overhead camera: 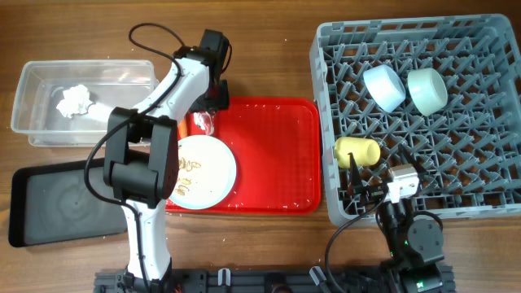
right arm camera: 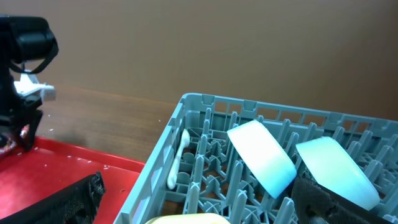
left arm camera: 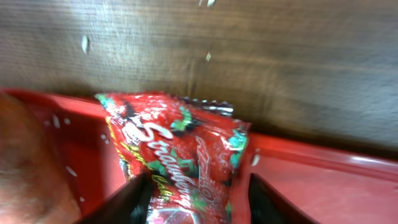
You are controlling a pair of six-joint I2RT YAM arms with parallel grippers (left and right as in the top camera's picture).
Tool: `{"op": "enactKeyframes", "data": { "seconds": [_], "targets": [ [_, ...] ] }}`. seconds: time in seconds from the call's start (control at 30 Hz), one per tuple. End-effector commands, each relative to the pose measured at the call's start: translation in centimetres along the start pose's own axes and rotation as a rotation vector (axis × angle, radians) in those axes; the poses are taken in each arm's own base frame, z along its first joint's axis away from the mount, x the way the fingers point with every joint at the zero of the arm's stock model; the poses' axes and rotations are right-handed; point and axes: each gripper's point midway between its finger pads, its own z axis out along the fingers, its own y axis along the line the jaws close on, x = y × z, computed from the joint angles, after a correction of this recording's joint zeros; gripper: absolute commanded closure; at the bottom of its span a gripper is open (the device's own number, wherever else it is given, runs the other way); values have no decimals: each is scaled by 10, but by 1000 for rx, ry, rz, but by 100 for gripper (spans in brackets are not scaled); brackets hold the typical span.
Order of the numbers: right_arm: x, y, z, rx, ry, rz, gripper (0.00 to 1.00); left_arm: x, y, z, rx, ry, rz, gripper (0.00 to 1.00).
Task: Sort waste into correct bins and load items into the dishwasher rack
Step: 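Grasp the red snack wrapper with the left gripper and drop it in the bin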
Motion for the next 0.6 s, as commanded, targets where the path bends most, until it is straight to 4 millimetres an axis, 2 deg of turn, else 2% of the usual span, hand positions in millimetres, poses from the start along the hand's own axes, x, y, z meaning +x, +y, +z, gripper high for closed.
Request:
{"op": "enactKeyframes", "data": {
  "seconds": [0.0, 0.03, 0.07, 0.1, 0.13, 0.2, 0.3, 0.33, 0.4, 0.47, 0.57],
  "targets": [
    [-1, 2, 0, -15, -7, -5, 0, 6, 1, 10, -13, 20, 5, 64],
    [-1, 2, 0, -15, -7, -5, 0, 7, 0, 9, -13, 19, 8, 69],
    [-1, 2, 0, -15, -7, -5, 0, 6, -1, 9, -10, 17, 8, 89],
    [-1, 2, 0, -15, -7, -5, 0, 5, -3, 7, -3, 14, 7, 96],
    [-1, 2, 0, -15, -7, -5, 0, 3, -5, 2, 13, 6, 5, 96],
    [-1, 2, 0, -15, -7, -5, 0, -12, -6, -26, 35, -45, -36, 96],
    [-1, 2, 0, -15, -7, -5, 0, -32, 1, -92, 74, -149, -62, 96],
    [-1, 2, 0, -15, -7, -5, 0, -40, 16, -120, 62, -218, -90, 96],
    [-1, 2, 0, -15, -7, -5, 0, -52, 57, -148, 1, -305, -210, 96],
    [-1, 2, 0, -15, -7, -5, 0, -59, 92, -148, -27, -312, -284, 96],
    [-1, 2, 0, -15, -7, -5, 0, -63, 147, -125, -72, -273, -430, 96]
  ]
}}
